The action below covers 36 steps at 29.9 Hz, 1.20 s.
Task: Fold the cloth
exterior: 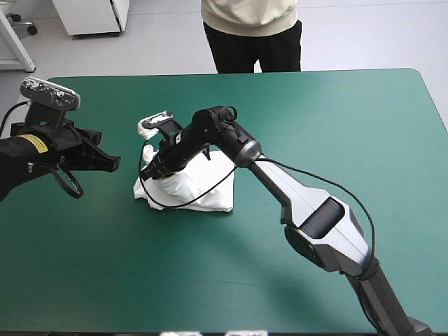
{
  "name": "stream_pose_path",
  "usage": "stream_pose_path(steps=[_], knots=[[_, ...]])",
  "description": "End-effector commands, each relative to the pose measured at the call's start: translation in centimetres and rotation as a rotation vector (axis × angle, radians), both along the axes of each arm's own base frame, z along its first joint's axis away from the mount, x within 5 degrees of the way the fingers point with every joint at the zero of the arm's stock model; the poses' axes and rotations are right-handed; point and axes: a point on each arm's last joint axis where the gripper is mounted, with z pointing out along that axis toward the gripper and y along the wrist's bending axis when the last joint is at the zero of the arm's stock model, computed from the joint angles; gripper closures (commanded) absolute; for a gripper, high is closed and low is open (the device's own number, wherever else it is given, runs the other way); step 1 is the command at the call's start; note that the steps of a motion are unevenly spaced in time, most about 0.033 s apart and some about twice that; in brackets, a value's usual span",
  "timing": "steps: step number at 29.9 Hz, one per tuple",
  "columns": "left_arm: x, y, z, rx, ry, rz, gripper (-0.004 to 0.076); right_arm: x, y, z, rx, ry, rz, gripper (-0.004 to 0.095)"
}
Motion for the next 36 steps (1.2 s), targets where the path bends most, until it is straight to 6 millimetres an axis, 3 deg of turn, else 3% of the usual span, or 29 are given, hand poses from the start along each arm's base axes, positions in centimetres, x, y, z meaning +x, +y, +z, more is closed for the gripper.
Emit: stream_pose_path(steps=[1,2,5,7,9,13,17,20,25,28,36], knots=[[-0.3,0.1,1.1,-0.025,-0.062,0.007,0.0733,-0.9,0.4,3.1,0.094,-0.039,0.043,0.0754],[-0.3,0.1,1.1,-0.024,-0.061,0.007,0.0733,-0.8,0.6,2.6,0.084,-0.033,0.052,0.0675],[-0.2,0.1,1.1,-0.024,-0.06,0.007,0.0733,-0.9,0.6,2.1,0.059,-0.022,0.076,0.0303],[-0.2,0.1,1.1,-0.024,-0.06,0.007,0.0733,-1.1,0.4,2.7,0.059,-0.014,0.065,0.0178],[-0.2,0.1,1.1,-0.024,-0.06,0.007,0.0733,-1.3,0.0,4.1,0.06,-0.047,0.064,0.0222],[-0.2,0.1,1.1,-0.021,-0.06,0.009,0.0733,-2.1,-1.7,8.1,0.066,-0.15,0.024,0.0402],[-0.2,0.1,1.1,-0.021,-0.06,0.009,0.0733,-2.5,-4.5,11.6,0.032,-0.241,-0.066,0.042],[-0.2,0.1,1.1,-0.021,-0.06,0.009,0.0733,-1.7,-7.4,12.4,0.011,-0.217,-0.123,0.042],[-0.3,0.1,1.1,-0.02,-0.058,0.009,0.0733,0.5,-12.5,10.2,-0.057,-0.098,-0.218,0.042],[-0.2,0.1,1.0,-0.019,-0.056,0.009,0.0733,1.5,-15.3,8.6,0.015,-0.013,-0.251,0.042],[0.1,0.0,0.8,-0.017,-0.046,0.009,0.0733,3.3,-17.7,0.8,0.015,0.118,-0.356,0.041]])
